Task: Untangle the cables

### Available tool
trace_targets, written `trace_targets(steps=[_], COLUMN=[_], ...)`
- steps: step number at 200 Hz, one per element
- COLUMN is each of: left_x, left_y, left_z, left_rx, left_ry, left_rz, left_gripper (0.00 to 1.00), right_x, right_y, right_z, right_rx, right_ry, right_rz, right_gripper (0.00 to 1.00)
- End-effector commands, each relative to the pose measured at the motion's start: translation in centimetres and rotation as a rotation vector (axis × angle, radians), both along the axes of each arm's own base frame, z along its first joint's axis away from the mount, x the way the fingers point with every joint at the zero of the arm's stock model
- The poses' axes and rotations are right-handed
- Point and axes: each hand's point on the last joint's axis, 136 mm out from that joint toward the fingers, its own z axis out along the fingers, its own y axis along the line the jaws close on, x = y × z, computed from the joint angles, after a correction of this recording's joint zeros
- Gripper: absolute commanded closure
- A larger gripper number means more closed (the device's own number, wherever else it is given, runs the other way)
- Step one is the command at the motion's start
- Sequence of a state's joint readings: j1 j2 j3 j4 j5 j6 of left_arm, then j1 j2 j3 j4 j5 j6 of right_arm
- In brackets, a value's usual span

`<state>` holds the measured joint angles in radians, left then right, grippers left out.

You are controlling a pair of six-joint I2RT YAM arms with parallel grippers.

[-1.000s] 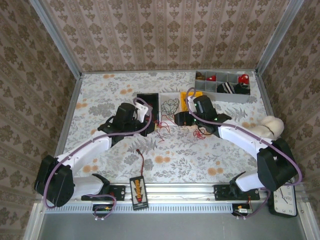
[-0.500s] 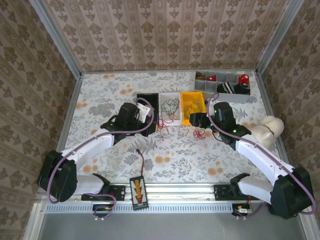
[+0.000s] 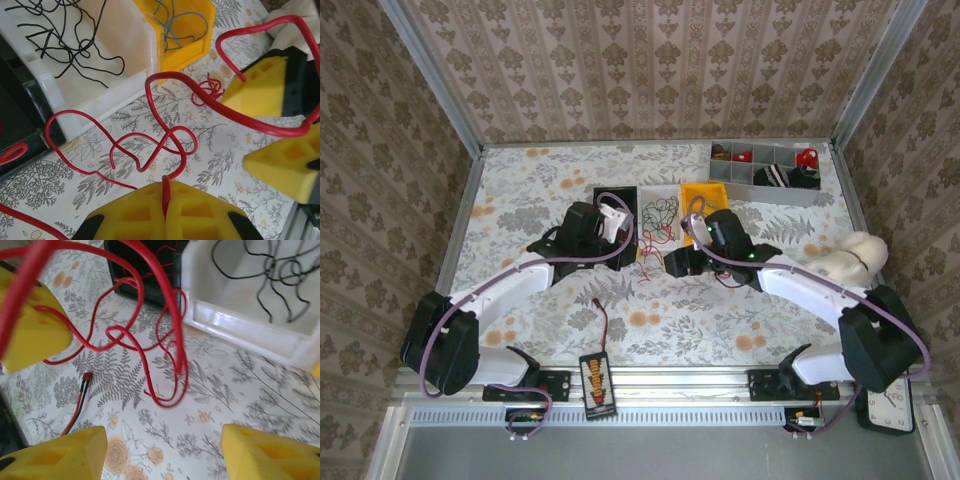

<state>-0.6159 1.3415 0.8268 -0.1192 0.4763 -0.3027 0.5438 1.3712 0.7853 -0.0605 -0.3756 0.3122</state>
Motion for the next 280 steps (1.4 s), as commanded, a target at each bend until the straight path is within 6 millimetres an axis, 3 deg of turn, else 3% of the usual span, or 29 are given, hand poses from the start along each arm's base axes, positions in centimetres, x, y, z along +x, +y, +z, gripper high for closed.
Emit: trace_targets(steps=[1, 56, 64, 78, 99, 123, 150, 169, 208, 230, 254, 280], left_x=[0.0, -0.4, -0.4, -0.3, 0.6, 2.7, 5.0, 6.1, 7.7, 8.2, 8.8, 9.3], left_y=[-1.1, -1.6, -1.7, -1.6, -0.7, 2.0, 6.7, 9.8, 14.6, 14.8, 15.3, 12.5], left_z=[1.7, 1.9, 1.9, 1.8, 1.1, 0.7, 1.2, 2.3, 4.0, 4.3, 4.4, 6.0], left_rx=[-0.043, -0.053, -0.055, -0.048, 0.002, 0.096, 0.152, 0.146, 0.161, 0.140, 0.121, 0.033], left_ry=[-0.019, -0.006, -0.004, -0.007, -0.030, -0.104, -0.162, -0.188, -0.222, -0.213, -0.198, -0.201], left_rz=[-0.036, -0.066, -0.067, -0.060, 0.002, 0.161, 0.394, 0.531, 0.730, 0.726, 0.737, 0.599], left_gripper=[1.00, 1.00, 1.00, 1.00, 1.00, 1.00, 1.00, 1.00, 1.00, 1.00, 1.00, 1.00], right_x=[1.2, 1.7, 1.8, 2.0, 2.2, 2.9, 3.1, 3.0, 1.8, 1.1, 0.0, -1.3], right_y=[1.7, 3.6, 3.6, 3.5, 2.4, -0.9, -6.6, -10.5, -14.0, -15.8, -19.2, -20.9], right_z=[1.2, 0.0, 0.0, 0.0, -0.3, -1.2, -3.9, -4.1, -4.1, -3.3, -2.4, -1.8], right_rx=[0.043, 0.077, 0.075, 0.070, 0.063, 0.063, 0.031, 0.024, -0.001, -0.004, -0.009, -0.029], right_ry=[-0.047, 0.008, 0.009, 0.007, 0.006, 0.038, 0.118, 0.123, 0.122, 0.080, 0.028, 0.006], right_rz=[0.058, 0.112, 0.112, 0.101, 0.050, -0.088, -0.304, -0.453, -0.580, -0.660, -0.805, -0.851], right_gripper=[0.38, 0.47, 0.55, 0.76, 0.92, 0.99, 1.00, 1.00, 1.00, 1.00, 1.00, 1.00])
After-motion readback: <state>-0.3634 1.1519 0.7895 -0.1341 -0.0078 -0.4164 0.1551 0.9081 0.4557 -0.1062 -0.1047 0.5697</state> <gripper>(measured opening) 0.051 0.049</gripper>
